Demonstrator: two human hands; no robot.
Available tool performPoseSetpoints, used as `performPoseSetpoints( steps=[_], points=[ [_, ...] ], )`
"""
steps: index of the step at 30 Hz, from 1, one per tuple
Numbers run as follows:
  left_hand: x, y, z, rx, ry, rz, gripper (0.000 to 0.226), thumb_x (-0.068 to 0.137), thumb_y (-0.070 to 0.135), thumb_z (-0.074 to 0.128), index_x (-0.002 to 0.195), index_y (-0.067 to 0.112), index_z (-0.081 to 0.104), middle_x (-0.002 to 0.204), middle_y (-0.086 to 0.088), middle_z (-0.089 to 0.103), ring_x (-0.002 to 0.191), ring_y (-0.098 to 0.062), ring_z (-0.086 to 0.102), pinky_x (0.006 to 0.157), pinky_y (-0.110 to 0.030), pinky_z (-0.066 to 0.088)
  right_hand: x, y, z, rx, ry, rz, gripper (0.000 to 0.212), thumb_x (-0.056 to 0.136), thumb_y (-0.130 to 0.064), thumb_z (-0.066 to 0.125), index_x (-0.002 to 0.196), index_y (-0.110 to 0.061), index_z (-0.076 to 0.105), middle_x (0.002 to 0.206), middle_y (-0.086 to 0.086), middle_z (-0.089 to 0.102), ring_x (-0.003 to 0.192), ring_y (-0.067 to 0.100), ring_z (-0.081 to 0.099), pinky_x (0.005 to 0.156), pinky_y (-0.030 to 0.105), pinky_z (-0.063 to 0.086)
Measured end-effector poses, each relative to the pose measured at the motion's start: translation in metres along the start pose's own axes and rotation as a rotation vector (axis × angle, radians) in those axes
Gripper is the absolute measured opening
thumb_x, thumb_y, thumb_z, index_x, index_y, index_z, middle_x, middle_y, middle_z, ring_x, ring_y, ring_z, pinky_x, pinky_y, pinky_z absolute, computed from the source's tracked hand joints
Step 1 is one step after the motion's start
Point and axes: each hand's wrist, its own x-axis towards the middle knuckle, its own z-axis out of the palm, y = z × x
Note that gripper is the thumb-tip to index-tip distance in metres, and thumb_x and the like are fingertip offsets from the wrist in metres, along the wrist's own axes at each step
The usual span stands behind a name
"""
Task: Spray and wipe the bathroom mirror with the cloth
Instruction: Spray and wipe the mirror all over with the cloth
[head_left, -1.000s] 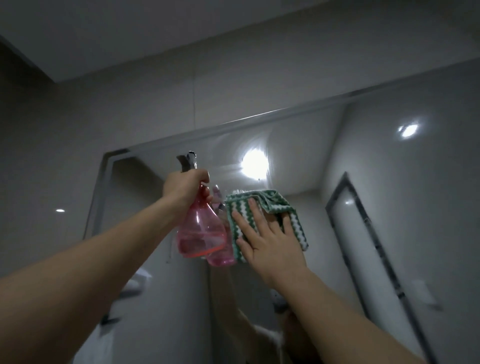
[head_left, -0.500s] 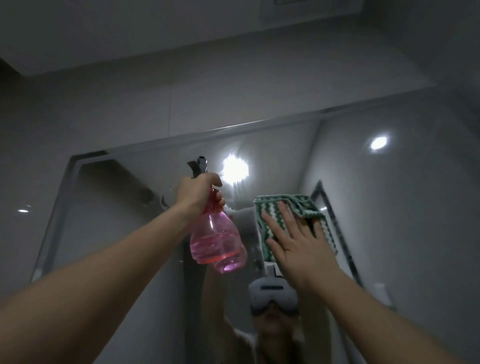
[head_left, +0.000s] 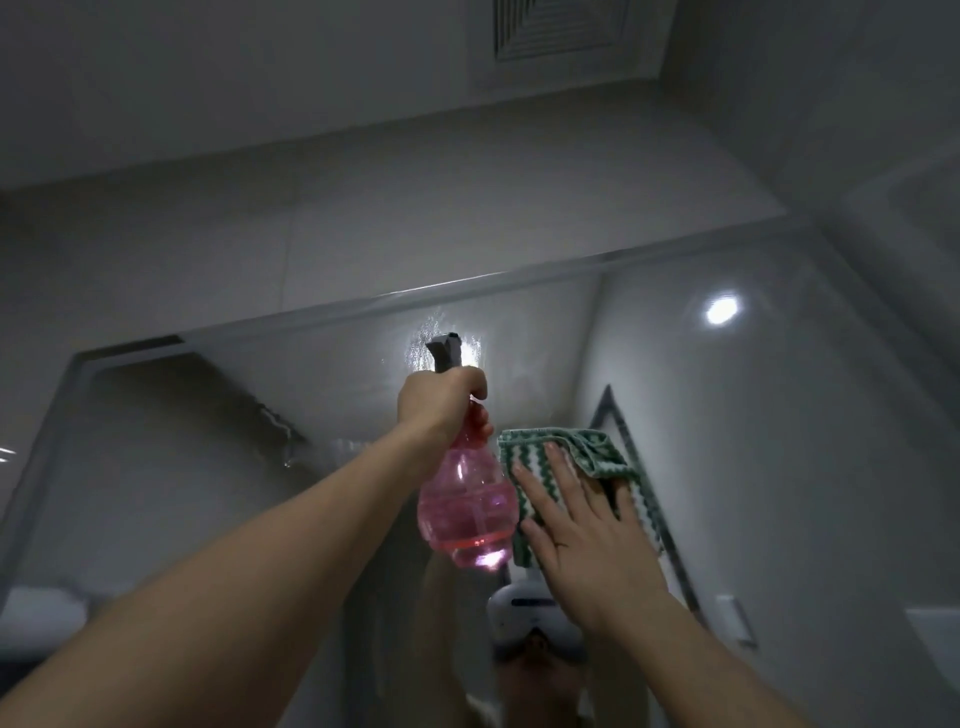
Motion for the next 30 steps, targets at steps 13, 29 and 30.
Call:
performPoseSetpoints(
  steps=[13,29,30],
  points=[
    [-0.091,-0.085,-0.041,-0.249,-0.137,-0.175,0.043,0.063,-0.001,0.060,0.106,-0.005,0.055,0.073,-0.020,0.046,0.036,-0.017,0.037,0.046,-0.026,0.037,-0.035,0.018,-0.003,-0.042,-0.090,0.026,0.057,0.090,-0.054,-0.006,0.141,-0.043,-0.029,0.147,-0.005,-0.039,0.147,0.020,-0.008,0.113,0.046,-0.010],
    [-0.221,-0.173,-0.024,-0.047,-0.074,-0.340,0.025,0.078,-0.017,0.049,0.062,0.002,0.046,0.034,-0.009,0.040,0.026,-0.018,0.036,0.033,-0.019,0.034,-0.091,0.022,0.003,0.058,-0.171,0.067,0.055,0.100,-0.049,0.014,0.136,-0.044,-0.028,0.155,-0.002,-0.029,0.147,0.023,-0.010,0.114,0.049,-0.009],
    [-0.226,-0.176,-0.026,-0.043,-0.073,-0.347,0.025,0.079,-0.017,0.048,0.062,0.001,0.046,0.034,-0.009,0.040,0.025,-0.018,0.037,0.033,-0.019,0.034,-0.091,0.022,0.002,0.056,-0.171,0.069,0.056,0.101,-0.049,0.014,0.138,-0.043,-0.027,0.156,-0.001,-0.028,0.147,0.024,-0.011,0.114,0.049,-0.009]
  ],
)
